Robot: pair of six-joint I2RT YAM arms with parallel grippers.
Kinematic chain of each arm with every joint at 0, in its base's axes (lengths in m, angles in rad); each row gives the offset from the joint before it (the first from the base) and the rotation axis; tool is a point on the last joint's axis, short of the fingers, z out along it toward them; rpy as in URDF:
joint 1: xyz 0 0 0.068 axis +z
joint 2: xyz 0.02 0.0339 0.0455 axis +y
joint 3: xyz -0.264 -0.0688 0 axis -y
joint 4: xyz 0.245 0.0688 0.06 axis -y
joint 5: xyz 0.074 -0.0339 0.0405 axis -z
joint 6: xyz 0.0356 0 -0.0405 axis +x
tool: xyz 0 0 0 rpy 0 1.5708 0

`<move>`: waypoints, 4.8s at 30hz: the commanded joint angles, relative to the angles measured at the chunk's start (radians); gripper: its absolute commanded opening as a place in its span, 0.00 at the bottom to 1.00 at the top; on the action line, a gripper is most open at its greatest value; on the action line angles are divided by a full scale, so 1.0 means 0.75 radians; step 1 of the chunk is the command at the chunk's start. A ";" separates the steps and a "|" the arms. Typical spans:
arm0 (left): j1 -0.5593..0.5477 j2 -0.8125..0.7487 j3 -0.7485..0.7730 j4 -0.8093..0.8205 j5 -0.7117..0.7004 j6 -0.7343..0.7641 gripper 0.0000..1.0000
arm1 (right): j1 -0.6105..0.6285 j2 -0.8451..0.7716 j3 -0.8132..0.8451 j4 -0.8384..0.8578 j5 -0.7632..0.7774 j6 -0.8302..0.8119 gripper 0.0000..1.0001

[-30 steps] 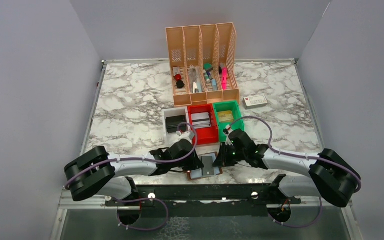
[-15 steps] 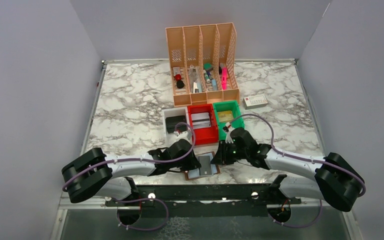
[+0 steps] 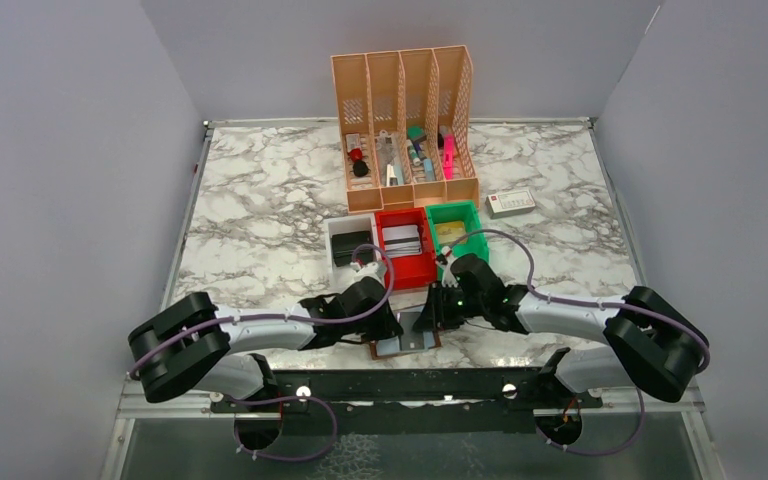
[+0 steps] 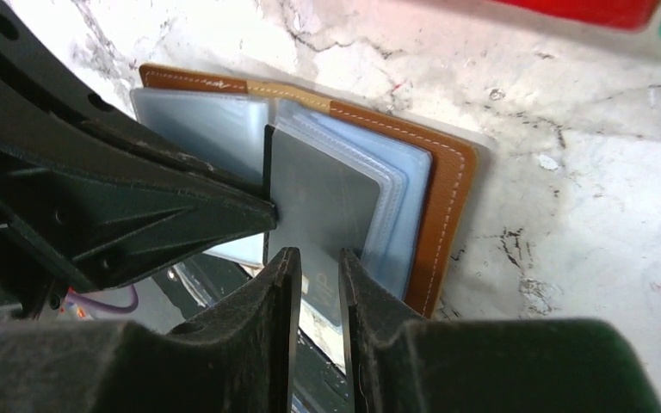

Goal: Take the credit cards out of the card holder

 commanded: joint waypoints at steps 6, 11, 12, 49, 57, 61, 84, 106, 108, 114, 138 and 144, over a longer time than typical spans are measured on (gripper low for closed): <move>0.017 -0.101 0.006 -0.175 -0.110 0.039 0.00 | 0.001 0.026 0.016 -0.179 0.217 -0.009 0.29; 0.023 -0.136 -0.008 -0.194 -0.120 0.032 0.00 | 0.001 0.047 0.021 -0.157 0.198 -0.005 0.28; 0.023 -0.139 -0.011 -0.192 -0.120 0.031 0.00 | 0.001 0.046 0.021 -0.149 0.193 -0.004 0.28; 0.039 -0.214 -0.014 -0.254 -0.134 0.047 0.00 | 0.016 0.028 0.137 0.118 -0.142 -0.033 0.33; 0.039 -0.232 -0.019 -0.270 -0.143 0.050 0.00 | 0.022 0.185 0.139 0.177 -0.155 -0.039 0.37; 0.039 -0.230 -0.016 -0.275 -0.146 0.053 0.00 | 0.023 0.219 0.141 0.155 -0.122 -0.047 0.37; 0.052 -0.342 -0.026 -0.357 -0.182 0.056 0.04 | 0.023 0.297 0.174 -0.084 0.121 -0.038 0.31; 0.071 -0.389 -0.036 -0.403 -0.201 0.069 0.08 | 0.023 0.299 0.207 -0.102 0.109 -0.043 0.29; 0.074 -0.384 -0.036 -0.402 -0.197 0.071 0.08 | 0.023 0.267 0.205 -0.081 0.087 -0.050 0.29; 0.078 -0.365 -0.032 -0.398 -0.190 0.076 0.09 | 0.023 0.157 0.247 -0.006 -0.052 -0.088 0.30; 0.080 -0.323 -0.044 -0.343 -0.146 0.064 0.18 | 0.048 0.415 0.284 0.072 -0.090 -0.057 0.30; 0.082 -0.322 -0.067 -0.317 -0.140 0.031 0.23 | 0.048 0.415 0.269 0.137 -0.138 -0.017 0.25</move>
